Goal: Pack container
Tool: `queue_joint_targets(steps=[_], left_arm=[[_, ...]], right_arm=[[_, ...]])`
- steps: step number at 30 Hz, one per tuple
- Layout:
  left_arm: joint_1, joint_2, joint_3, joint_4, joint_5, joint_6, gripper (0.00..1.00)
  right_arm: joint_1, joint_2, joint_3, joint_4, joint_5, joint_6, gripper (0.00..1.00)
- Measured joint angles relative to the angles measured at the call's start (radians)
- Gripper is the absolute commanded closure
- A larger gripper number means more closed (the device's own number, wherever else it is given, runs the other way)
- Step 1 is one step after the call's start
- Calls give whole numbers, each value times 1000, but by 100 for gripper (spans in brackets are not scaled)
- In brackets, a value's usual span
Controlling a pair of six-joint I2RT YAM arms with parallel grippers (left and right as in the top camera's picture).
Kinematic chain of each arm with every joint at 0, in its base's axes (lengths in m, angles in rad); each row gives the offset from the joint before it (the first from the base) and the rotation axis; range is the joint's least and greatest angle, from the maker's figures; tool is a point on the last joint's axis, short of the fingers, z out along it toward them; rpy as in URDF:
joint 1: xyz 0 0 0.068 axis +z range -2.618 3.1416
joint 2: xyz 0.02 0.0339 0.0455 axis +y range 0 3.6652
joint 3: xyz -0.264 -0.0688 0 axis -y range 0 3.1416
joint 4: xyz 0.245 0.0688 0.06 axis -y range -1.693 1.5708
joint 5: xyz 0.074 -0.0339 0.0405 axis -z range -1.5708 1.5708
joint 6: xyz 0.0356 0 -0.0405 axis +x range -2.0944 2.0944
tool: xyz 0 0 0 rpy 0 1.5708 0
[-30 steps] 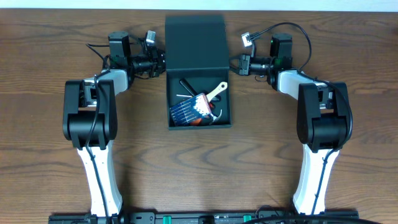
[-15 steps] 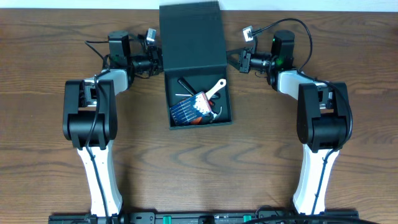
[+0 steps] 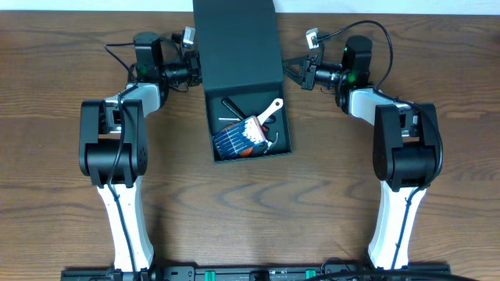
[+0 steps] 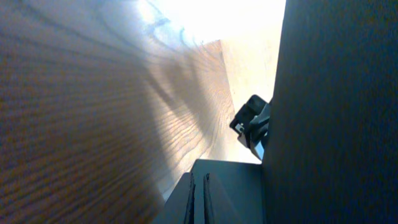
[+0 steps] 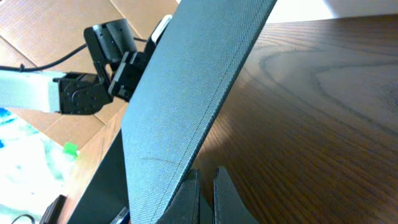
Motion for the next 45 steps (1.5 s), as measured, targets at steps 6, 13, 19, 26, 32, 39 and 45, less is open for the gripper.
queue_joint_targets(steps=[6, 13, 19, 26, 32, 39, 45], left_arm=[[0, -1, 30, 0, 0, 6, 95], [0, -14, 36, 0, 1, 10, 95], [0, -31, 36, 0, 16, 9, 95], [-8, -89, 38, 0, 50, 9, 95], [-26, -145, 40, -17, 81, 9, 95], [-51, -182, 45, -87, 132, 17, 95], [-46, -182, 45, -141, 127, 97, 73]], right_arm=[[0, 0, 0, 5, -11, 0, 99], [0, 0, 0, 6, -21, 3, 99], [0, 0, 0, 6, -25, 11, 99], [1, 0, 0, 6, -33, 35, 98], [0, 0, 0, 6, -34, 79, 81], [-18, 0, 0, 7, -35, 151, 68], [-64, 0, 0, 6, -35, 225, 55]])
